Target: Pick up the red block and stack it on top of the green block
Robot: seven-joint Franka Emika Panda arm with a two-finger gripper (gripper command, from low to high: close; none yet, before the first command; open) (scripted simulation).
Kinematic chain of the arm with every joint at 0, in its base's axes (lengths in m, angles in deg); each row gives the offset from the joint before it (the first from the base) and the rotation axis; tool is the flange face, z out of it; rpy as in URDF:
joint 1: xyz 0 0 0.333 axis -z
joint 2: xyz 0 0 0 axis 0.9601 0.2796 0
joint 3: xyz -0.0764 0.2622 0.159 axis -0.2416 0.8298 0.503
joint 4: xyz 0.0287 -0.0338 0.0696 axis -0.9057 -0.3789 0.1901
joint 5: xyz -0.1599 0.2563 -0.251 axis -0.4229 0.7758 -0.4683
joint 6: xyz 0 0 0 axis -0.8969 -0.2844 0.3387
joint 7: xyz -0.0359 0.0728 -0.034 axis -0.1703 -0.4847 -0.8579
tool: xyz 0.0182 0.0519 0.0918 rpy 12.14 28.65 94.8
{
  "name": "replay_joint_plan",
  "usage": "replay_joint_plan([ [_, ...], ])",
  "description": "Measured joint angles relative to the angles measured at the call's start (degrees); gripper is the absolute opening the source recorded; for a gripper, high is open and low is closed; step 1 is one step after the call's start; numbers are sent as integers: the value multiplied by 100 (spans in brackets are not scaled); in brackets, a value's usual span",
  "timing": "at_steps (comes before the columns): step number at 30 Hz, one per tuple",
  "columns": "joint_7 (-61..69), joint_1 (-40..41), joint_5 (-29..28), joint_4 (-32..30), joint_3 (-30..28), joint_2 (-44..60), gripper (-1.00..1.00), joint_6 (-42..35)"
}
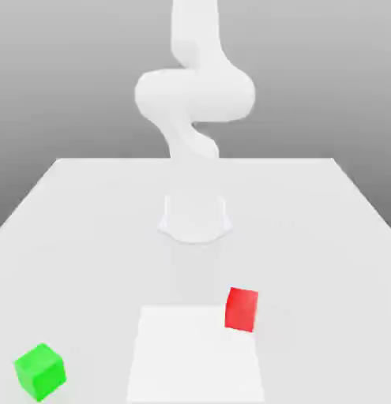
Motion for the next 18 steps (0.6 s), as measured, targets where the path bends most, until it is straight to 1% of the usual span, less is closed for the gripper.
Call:
replay_joint_plan([
  [13,-1647,50,173,-2144,954,2454,0,1779],
  [16,-2068,-30,261,-2707,1117,3156,0,2274],
  [18,-2390,-33,153,-2922,1195,3809,0,2757],
])
